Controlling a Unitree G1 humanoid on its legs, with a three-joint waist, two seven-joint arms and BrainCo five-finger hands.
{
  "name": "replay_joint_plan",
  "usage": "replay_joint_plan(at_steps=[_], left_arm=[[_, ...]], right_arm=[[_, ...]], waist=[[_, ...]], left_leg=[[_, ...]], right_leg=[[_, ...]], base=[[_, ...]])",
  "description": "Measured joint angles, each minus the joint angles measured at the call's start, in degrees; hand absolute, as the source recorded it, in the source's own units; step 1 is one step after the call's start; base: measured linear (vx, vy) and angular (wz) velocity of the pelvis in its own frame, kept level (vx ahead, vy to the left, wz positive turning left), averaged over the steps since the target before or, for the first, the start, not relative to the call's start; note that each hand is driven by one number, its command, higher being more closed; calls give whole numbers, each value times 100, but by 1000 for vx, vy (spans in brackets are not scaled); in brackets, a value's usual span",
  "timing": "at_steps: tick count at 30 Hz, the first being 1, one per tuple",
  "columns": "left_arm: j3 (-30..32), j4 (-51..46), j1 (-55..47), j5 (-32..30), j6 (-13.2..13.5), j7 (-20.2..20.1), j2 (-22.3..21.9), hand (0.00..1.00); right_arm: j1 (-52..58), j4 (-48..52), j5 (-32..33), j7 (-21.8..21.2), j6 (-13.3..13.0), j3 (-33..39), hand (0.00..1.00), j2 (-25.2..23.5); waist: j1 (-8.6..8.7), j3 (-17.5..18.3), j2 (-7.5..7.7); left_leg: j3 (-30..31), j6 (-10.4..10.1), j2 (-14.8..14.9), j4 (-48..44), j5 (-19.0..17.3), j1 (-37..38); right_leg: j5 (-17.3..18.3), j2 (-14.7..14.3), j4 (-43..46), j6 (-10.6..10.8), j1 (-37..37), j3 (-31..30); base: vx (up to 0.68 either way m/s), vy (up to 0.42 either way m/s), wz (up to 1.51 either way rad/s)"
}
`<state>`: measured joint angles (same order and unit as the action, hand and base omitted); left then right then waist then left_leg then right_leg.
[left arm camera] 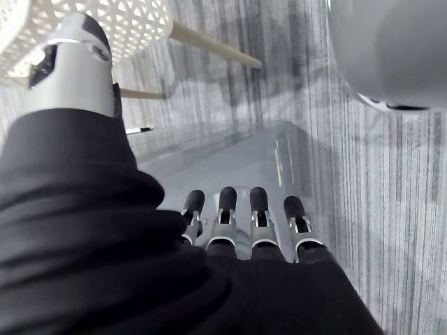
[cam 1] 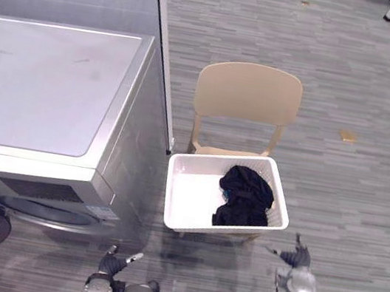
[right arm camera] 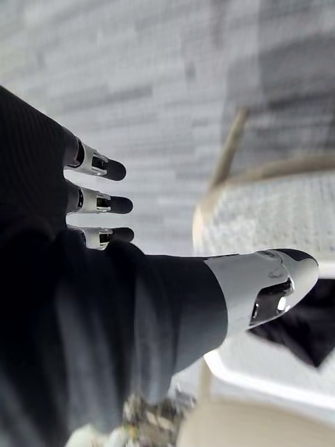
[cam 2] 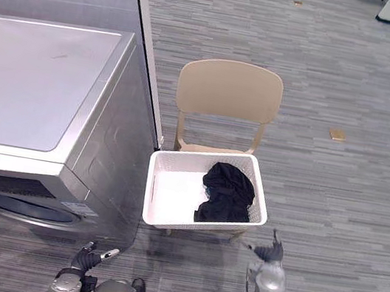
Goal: Pick up the laundry basket with both hands and put the clothes into the washing machine.
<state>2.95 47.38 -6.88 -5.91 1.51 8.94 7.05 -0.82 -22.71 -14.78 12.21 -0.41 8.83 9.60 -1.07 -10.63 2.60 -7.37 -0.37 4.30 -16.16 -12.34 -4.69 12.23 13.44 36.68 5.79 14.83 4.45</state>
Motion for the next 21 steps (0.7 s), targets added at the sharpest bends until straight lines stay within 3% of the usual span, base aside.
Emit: replay_joint_plan(at_steps=[2,3,5,7,9,12,14,17,21], left_arm=[[20,9,-2,-1,1,2,27,0],[32,70,36,-32,-5,2,56,0],[55,26,46,-50,35,-1,-110,0],[55,29,25,-50,44,-3,-169,0],[90,28,29,-49,60,-4,-164,0],[107,25,109,-45,143,-7,-168,0],[103,-11,210,-32,162,-4,-170,0],[39,-119,395,70,185,23,-161,0],[-66,-330,473,185,241,120,-160,0]], right_arm=[[16,246,-193,0,-57,20,0,268],[24,329,-285,-6,-61,32,0,454],[-29,332,-431,-78,-53,-52,0,781],[-250,326,-578,-239,-60,-290,0,955],[-555,136,-612,-319,-111,-596,0,1080],[-1256,-700,-613,-478,-138,-1115,0,1399],[-1923,-1315,-613,-483,-141,-1362,0,1624],[-2613,-1723,-607,-474,-131,-1463,0,1925],[-3251,-1961,-586,-464,-97,-1847,0,2022]], waist=[[23,17,30],[35,59,106],[5,92,-140],[8,84,-284],[-3,54,-321],[-35,-141,-379],[-206,-326,-460],[-333,-691,-594],[-492,-1040,-657]], left_leg=[[113,-124,0,-15,69,-102],[298,-189,-106,-116,51,-211],[393,-245,-11,-152,80,-338],[409,-305,63,-52,115,-439],[421,-395,78,22,177,-574],[593,-444,85,-2,250,-792],[640,-437,68,-2,365,-1043],[797,-421,-43,24,609,-1368],[876,-446,-141,122,925,-1757]], right_leg=[[-71,-341,-994,48,-38,-180],[-370,-342,-1390,15,-80,-143],[-428,-423,-1507,-22,-90,-6],[-452,-499,-1596,-54,-11,51],[-491,-552,-1678,-91,87,101],[-560,-534,-1713,-147,167,333],[-710,-520,-1730,-174,370,381],[-748,-348,-1789,-178,514,614],[-821,-230,-1701,-203,885,731]], base=[[101,-112,62],[149,-133,70],[129,-69,34],[136,-98,4],[74,-74,9],[23,-28,33],[-44,17,22],[-88,2,45],[-127,18,28]])
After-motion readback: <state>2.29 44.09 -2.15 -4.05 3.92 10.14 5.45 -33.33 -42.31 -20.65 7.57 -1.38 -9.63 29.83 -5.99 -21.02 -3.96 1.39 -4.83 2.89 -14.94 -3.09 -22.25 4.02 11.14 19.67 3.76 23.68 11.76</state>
